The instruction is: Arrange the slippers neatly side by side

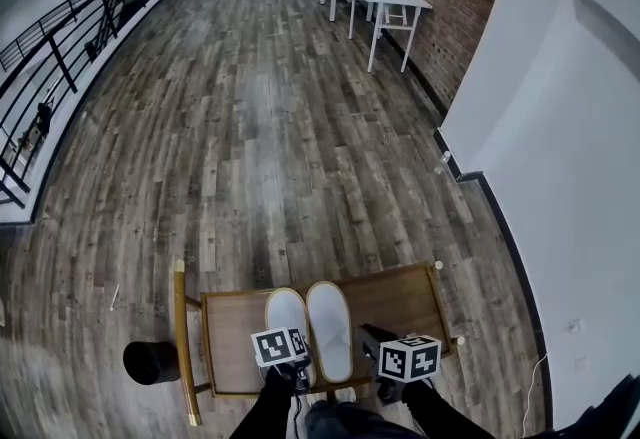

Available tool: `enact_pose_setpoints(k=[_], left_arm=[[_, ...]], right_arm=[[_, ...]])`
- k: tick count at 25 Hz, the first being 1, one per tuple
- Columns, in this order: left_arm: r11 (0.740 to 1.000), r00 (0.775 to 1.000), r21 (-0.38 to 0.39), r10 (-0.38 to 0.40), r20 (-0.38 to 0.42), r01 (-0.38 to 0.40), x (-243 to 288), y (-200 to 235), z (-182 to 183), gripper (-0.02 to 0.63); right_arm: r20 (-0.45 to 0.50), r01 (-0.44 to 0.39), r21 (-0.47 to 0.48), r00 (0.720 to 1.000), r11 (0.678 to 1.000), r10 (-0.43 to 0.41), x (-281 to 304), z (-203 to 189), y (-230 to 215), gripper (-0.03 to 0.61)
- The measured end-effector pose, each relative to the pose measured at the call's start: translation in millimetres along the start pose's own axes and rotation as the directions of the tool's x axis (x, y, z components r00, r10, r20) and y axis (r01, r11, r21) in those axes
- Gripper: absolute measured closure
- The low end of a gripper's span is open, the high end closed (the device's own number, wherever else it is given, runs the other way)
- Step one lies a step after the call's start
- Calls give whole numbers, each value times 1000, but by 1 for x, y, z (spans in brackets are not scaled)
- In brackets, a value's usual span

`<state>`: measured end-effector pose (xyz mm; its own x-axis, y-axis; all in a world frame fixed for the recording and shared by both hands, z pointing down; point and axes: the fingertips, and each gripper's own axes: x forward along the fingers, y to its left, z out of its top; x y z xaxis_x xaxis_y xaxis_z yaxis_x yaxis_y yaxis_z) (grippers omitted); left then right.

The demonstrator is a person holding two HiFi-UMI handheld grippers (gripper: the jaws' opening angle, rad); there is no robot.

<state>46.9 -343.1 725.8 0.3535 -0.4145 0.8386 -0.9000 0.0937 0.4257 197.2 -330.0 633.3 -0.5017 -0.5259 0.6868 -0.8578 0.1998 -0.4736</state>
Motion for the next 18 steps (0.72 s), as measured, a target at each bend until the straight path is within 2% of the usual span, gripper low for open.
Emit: enact_pose_setpoints(k=[7, 14, 18], left_arm=[[999, 998, 46, -17, 55, 15, -10, -6, 1, 600], [995, 997, 77, -67, 35, 64, -8, -14, 1, 600], [990, 995, 135, -45, 91, 32, -20, -16, 9, 600]], right_arm=[[-11, -9, -16, 1000, 1000, 8, 9, -1, 7, 540], [-9, -19, -35, 1000, 999, 19, 11, 2, 17, 540], [-2, -18, -67, 1000, 998, 18, 12, 3, 21, 540]])
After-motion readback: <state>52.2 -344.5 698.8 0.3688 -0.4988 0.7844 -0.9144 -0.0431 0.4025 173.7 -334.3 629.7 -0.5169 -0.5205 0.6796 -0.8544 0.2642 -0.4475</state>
